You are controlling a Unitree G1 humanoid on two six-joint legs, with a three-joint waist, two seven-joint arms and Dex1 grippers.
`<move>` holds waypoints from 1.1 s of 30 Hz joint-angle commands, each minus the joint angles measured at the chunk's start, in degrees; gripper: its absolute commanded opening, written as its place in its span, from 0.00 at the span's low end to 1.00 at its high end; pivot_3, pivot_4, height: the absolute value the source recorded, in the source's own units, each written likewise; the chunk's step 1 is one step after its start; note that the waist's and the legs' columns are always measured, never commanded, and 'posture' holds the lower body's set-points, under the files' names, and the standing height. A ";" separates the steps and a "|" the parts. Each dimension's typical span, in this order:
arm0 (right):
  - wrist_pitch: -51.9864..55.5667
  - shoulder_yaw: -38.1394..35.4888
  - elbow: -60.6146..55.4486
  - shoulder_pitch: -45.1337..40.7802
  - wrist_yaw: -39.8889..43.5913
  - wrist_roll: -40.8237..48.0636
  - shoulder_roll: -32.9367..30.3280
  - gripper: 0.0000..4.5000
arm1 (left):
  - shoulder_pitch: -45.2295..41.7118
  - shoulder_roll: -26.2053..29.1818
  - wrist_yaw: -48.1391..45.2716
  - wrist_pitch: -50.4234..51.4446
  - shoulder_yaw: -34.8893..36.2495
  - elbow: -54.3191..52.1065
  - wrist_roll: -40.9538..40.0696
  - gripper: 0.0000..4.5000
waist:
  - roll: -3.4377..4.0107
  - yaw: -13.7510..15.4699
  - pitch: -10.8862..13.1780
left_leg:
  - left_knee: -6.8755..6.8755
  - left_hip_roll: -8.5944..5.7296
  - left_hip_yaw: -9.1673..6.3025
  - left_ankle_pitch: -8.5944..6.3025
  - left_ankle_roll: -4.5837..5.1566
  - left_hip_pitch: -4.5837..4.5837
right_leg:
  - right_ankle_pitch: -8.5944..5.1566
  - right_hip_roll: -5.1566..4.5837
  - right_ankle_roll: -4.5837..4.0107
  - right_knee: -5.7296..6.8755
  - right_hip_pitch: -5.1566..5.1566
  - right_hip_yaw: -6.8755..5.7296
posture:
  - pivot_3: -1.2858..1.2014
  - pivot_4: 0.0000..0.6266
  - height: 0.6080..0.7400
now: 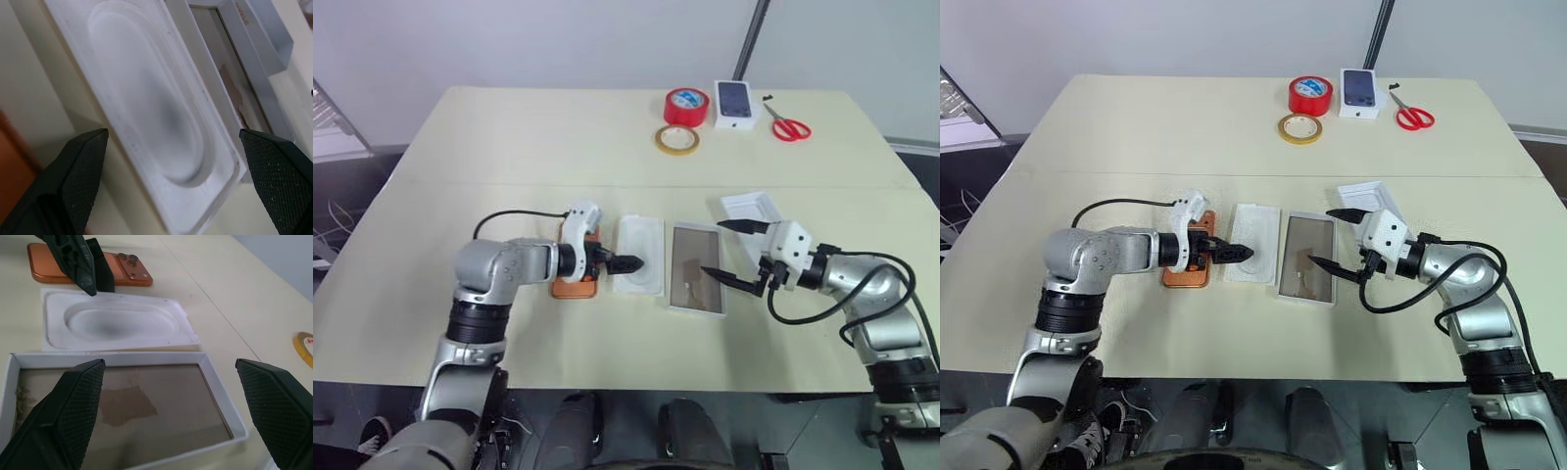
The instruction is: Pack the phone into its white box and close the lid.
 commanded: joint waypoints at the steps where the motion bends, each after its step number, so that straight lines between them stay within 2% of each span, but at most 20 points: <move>1: -1.62 -1.82 -0.33 -0.19 -0.82 0.11 -0.33 0.99 | -1.80 -2.93 2.08 3.43 4.63 4.06 -1.18 1.00 | 0.00 0.01 0.00 | 0.00 0.01 -0.01 0.01 -0.02 0.01 | 0.00 0.03 0.00 0.00 0.01 -0.01 | 0.52 0.24 0.91; 9: -2.11 -1.82 -0.45 0.08 -1.70 -0.04 -0.01 0.99 | -2.99 -6.74 5.40 1.10 3.68 8.71 1.74 1.00 | 0.00 1.07 0.00 | 0.05 -0.01 -0.01 0.08 -0.14 0.08 | 0.00 0.09 0.00 -0.01 0.14 -0.01 | 0.52 0.24 0.91; 12: -2.28 -1.90 -0.34 0.07 -1.83 -0.03 -0.11 1.00 | -2.79 -7.21 6.20 -0.15 3.08 10.05 2.63 0.82 | 0.01 1.34 -0.01 | 0.06 -0.02 -0.01 0.07 -0.14 0.15 | 0.00 0.01 0.00 -0.03 0.23 -0.01 | 0.52 0.24 0.91; 19: -2.21 -1.65 -1.42 0.73 -2.31 -0.05 0.00 1.00 | -2.76 -7.77 6.36 0.62 3.57 10.45 2.41 0.04 | 0.00 1.31 -0.01 | 0.03 -0.06 -0.02 0.08 -0.18 0.15 | 0.00 -0.08 0.00 -0.07 0.23 -0.02 | 0.52 0.24 0.91; 20: -2.14 -1.62 -1.62 0.85 -2.37 -0.01 -0.01 1.00 | -2.84 -8.19 6.69 1.23 4.67 10.63 2.05 0.01 | 0.00 1.31 -0.01 | 0.03 -0.06 -0.02 0.08 -0.18 0.14 | 0.00 -0.08 0.00 -0.07 0.23 -0.03 | 0.52 0.24 0.91; 24: -1.21 -1.49 -2.24 1.57 -1.58 0.88 -0.29 1.00 | -3.62 -9.17 7.59 3.55 9.22 10.93 0.92 0.01 | 0.00 1.23 0.00 | 0.01 -0.06 -0.03 0.08 -0.17 0.14 | 0.00 -0.09 0.00 -0.08 0.21 -0.03 | 0.52 0.24 0.91; 28: 5.76 -0.45 -8.23 6.56 4.73 6.44 -3.15 1.00 | -3.68 -8.45 8.77 3.76 12.01 9.17 0.76 0.01 | -0.01 1.23 0.00 | -0.01 -0.06 -0.05 0.08 -0.17 0.13 | 0.00 -0.08 0.00 -0.10 0.22 -0.05 | 0.52 0.24 0.91; 33: 11.65 1.29 -14.11 10.12 7.99 8.62 -5.20 1.00 | -3.85 -8.12 9.86 1.70 14.26 5.45 0.32 0.01 | -0.03 1.08 0.02 | -0.03 -0.03 -0.07 0.00 -0.06 0.12 | 0.00 -0.07 0.00 -0.09 0.19 -0.05 | 0.52 0.24 0.91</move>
